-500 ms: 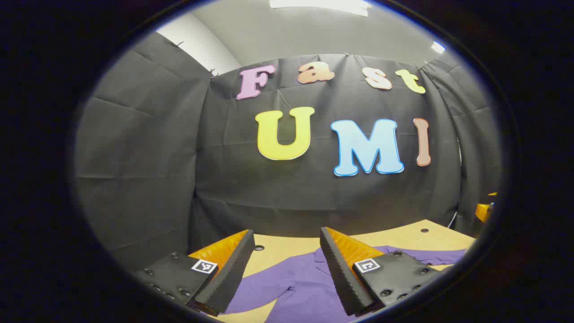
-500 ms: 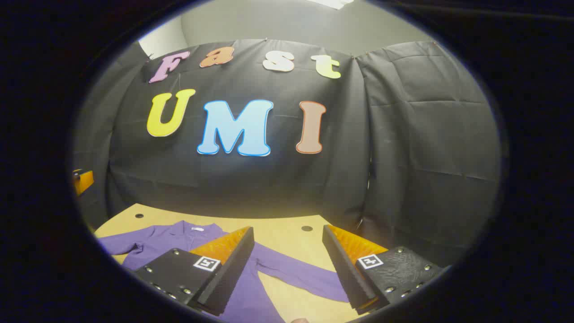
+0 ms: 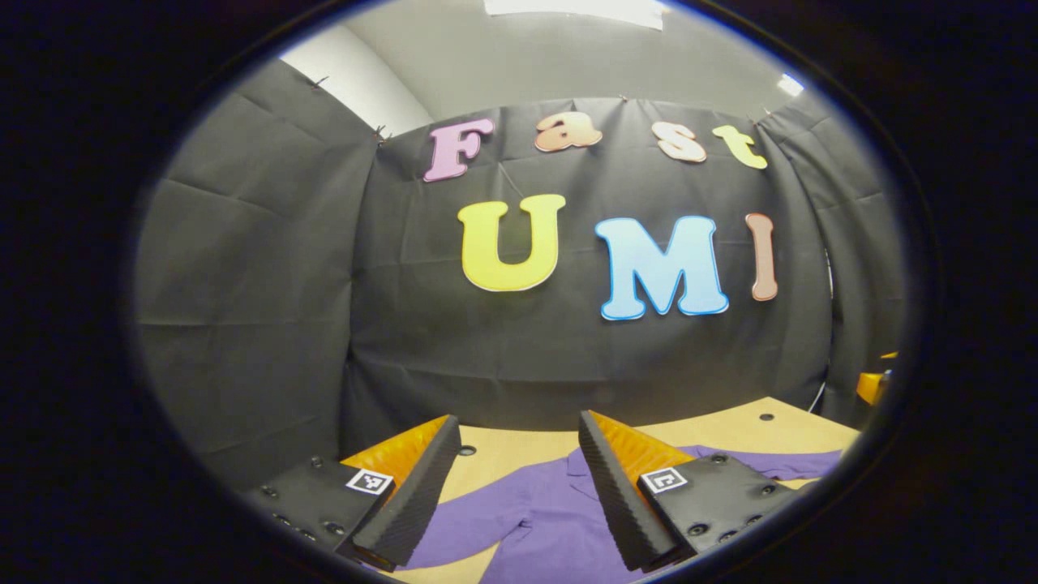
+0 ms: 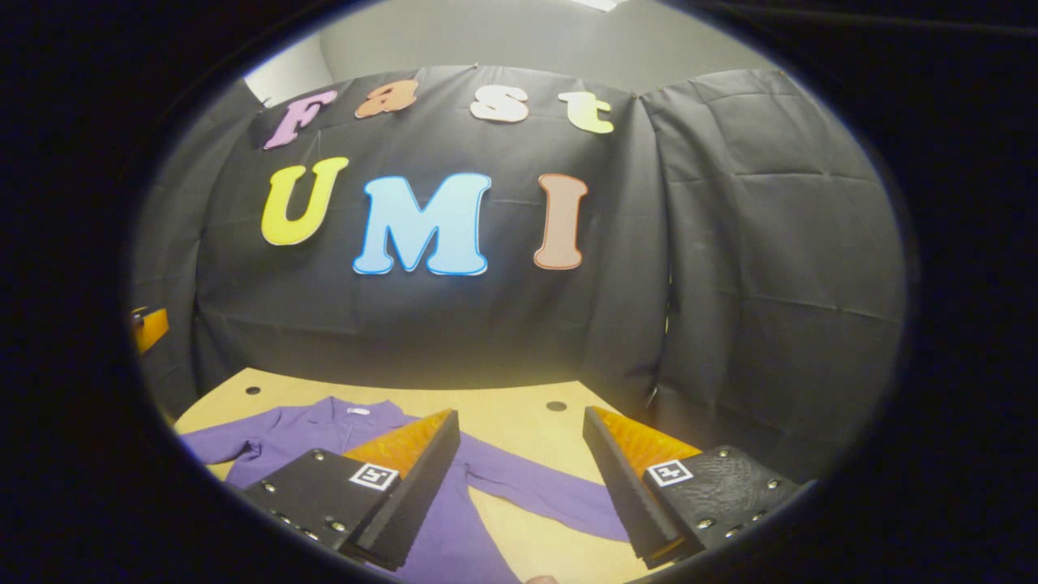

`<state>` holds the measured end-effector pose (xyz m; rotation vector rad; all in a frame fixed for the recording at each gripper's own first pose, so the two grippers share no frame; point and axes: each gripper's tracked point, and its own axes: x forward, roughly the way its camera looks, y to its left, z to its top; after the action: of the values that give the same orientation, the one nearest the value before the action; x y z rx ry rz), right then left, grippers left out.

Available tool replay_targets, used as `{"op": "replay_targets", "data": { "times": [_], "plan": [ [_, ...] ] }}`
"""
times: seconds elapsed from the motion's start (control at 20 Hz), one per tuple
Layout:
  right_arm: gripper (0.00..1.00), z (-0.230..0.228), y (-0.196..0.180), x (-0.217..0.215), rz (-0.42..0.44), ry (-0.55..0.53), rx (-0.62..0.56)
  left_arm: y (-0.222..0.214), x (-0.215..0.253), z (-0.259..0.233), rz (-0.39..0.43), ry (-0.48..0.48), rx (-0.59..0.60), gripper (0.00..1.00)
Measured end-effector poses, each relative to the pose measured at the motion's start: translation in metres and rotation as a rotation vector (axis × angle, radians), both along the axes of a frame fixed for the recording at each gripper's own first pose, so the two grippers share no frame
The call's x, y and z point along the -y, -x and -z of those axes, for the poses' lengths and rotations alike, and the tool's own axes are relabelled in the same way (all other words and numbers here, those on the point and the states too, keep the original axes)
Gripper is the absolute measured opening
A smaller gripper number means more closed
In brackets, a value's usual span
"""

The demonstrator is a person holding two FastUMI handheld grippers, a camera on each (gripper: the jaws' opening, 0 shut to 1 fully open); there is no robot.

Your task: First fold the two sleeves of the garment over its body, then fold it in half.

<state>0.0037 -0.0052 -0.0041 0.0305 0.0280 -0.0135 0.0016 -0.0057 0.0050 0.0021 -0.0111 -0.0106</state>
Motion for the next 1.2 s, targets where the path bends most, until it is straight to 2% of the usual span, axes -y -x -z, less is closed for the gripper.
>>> {"op": "replay_targets", "data": {
  "times": [0.2, 0.25, 0.5, 0.8, 1.2],
  "plan": [
    [0.98, 0.011, -0.006, 0.018, 0.049, -0.018, -0.033, -0.009, 0.012, -0.002, 0.016, -0.010, 0.001, 0.93],
    [0.95, 0.021, -0.009, 0.026, 0.074, -0.009, -0.058, -0.011, 0.015, -0.001, 0.023, -0.008, 0.001, 0.93],
    [0.98, 0.066, -0.015, 0.056, 0.164, 0.001, -0.183, -0.015, 0.019, 0.005, 0.022, 0.024, -0.013, 0.93],
    [0.94, 0.123, -0.022, 0.095, 0.272, -0.058, -0.326, -0.008, 0.008, 0.012, -0.017, 0.012, -0.014, 0.93],
    [0.96, 0.210, -0.028, 0.133, 0.388, -0.178, -0.540, 0.001, -0.005, 0.016, -0.066, -0.006, -0.026, 0.93]
  ]
}}
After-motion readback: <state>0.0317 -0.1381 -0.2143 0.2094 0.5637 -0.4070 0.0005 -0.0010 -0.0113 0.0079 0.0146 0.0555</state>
